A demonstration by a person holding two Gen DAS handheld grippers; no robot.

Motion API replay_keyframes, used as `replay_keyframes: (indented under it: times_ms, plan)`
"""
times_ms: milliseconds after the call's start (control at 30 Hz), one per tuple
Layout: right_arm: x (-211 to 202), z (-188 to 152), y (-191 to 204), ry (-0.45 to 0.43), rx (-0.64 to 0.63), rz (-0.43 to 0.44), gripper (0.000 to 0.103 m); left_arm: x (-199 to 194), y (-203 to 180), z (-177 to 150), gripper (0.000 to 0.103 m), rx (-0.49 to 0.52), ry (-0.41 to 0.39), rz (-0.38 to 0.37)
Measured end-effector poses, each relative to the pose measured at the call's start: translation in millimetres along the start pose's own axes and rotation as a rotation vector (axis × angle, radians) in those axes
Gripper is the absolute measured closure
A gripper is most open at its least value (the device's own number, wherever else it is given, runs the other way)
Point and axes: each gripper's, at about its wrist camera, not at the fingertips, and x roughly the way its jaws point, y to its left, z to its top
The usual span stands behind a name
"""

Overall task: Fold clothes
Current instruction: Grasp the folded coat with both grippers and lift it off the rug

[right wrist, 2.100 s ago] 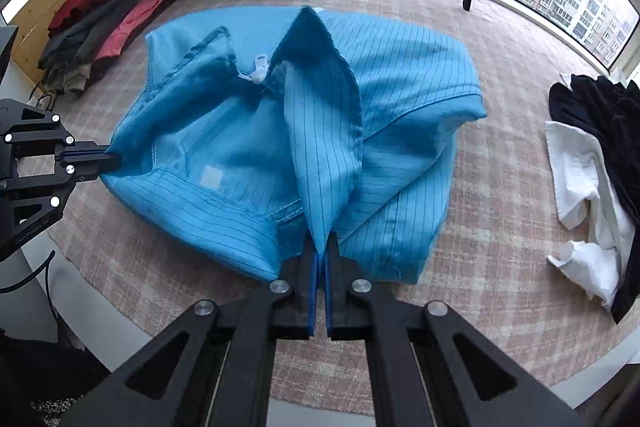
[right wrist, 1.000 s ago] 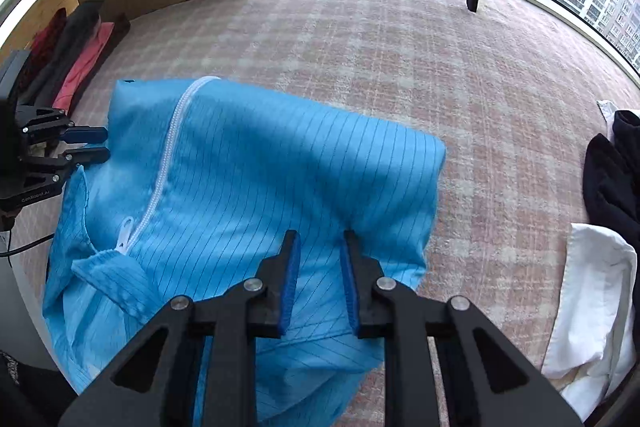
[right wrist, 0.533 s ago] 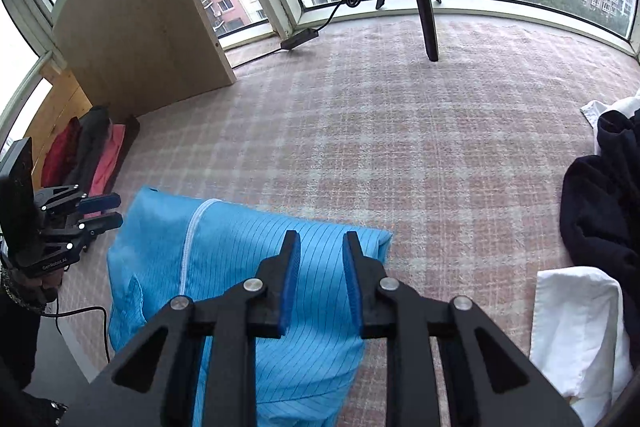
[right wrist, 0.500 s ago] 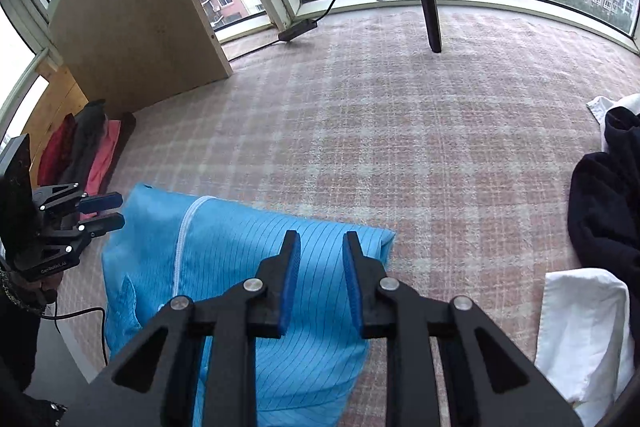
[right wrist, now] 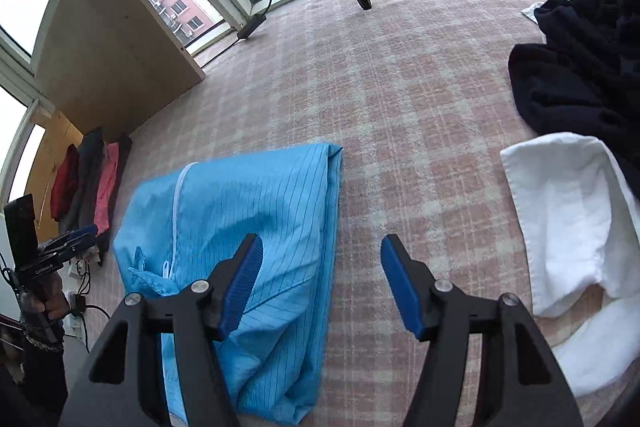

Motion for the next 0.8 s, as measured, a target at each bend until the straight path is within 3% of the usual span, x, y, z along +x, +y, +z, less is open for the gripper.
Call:
replay_keyframes:
  times_ms: [100,267,667,767,800]
  plan:
    - [14,-7,-2,0.017,0.057,0.017,0.042,22,0,-5,0.055,-0.084,0.012,0.018]
    - [31,-14,10,0.032,-0.005,-0.047,0.042,63,-7,-23,0.055,-0.086,0.086,0.083]
    - [47,-30,43,0.068,-0.29,-0.196,0.041,74,-56,-37,0.058,0.08,0.097,0.179]
    - [49,-33,47,0.065,-0.324,-0.184,0.045,73,-61,-37,0.063,0.086,0.085,0.185]
    - [49,-34,48,0.065,-0.33,-0.162,0.055,72,-61,-37,0.07,0.084,0.08,0.18]
